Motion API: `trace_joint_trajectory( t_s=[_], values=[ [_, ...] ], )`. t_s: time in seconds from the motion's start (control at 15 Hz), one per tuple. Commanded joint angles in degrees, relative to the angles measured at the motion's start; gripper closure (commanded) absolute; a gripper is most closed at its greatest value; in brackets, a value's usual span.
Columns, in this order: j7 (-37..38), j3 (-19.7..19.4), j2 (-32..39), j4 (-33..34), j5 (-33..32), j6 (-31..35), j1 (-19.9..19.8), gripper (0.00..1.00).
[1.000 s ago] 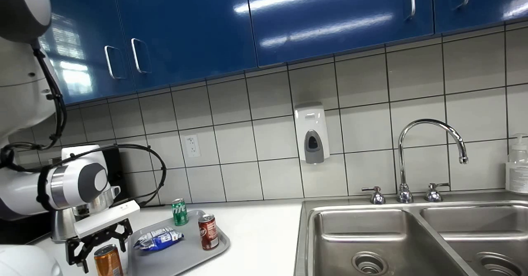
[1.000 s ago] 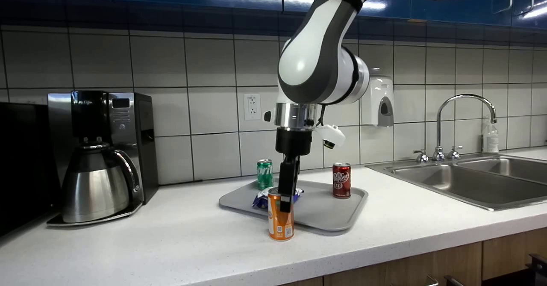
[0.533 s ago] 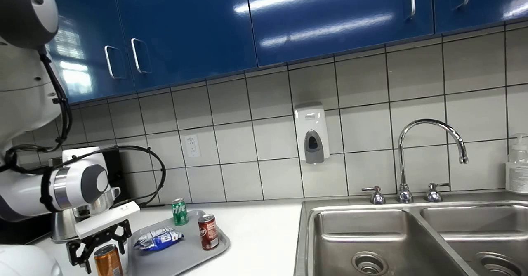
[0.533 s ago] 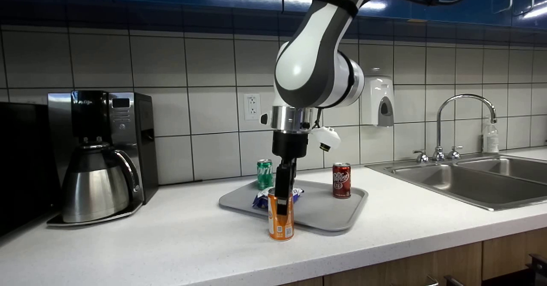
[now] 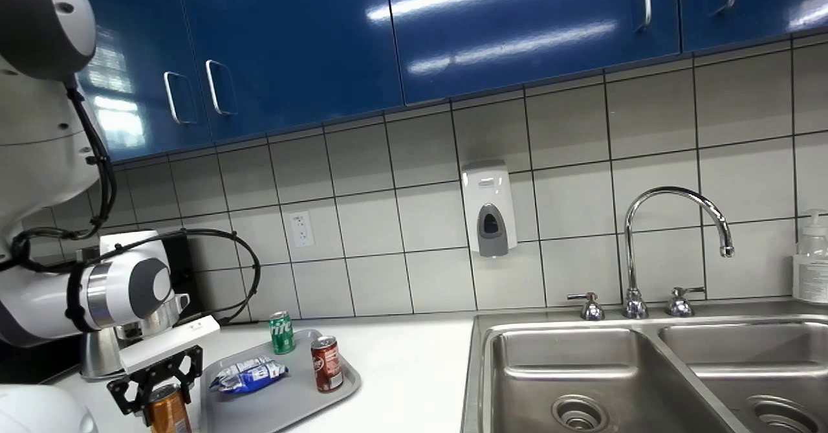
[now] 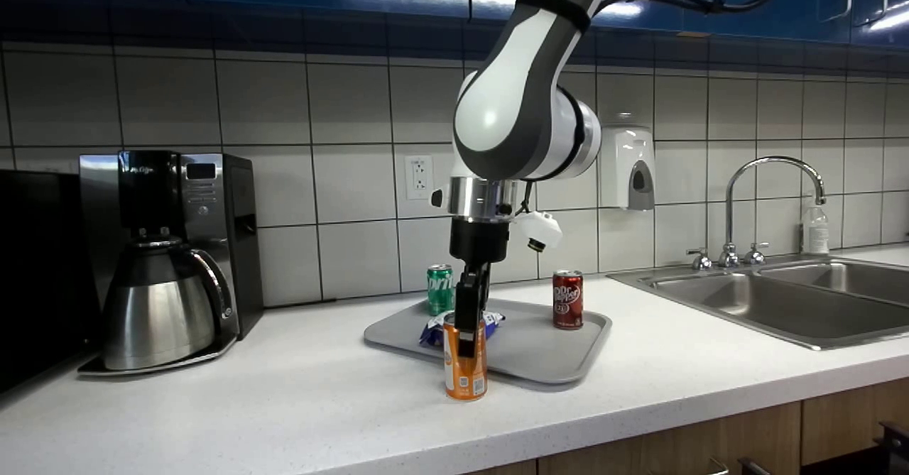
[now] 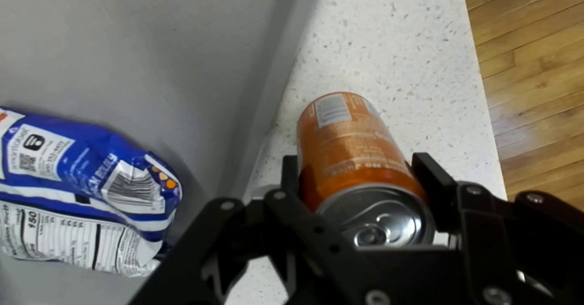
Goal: Move the soda cans on the table onto the tray
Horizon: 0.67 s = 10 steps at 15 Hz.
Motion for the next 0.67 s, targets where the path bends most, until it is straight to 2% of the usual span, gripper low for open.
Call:
trace_joint_trajectory(
  t_s=[0.0, 0.6],
  values=[
    [1.2, 2.0, -0.4, 0.6, -0.6, 0.4, -2.1, 0.62],
    [-0.1, 3.6, -2.3, 0.3, 2.2, 0.8, -4.2, 0.62]
  ],
)
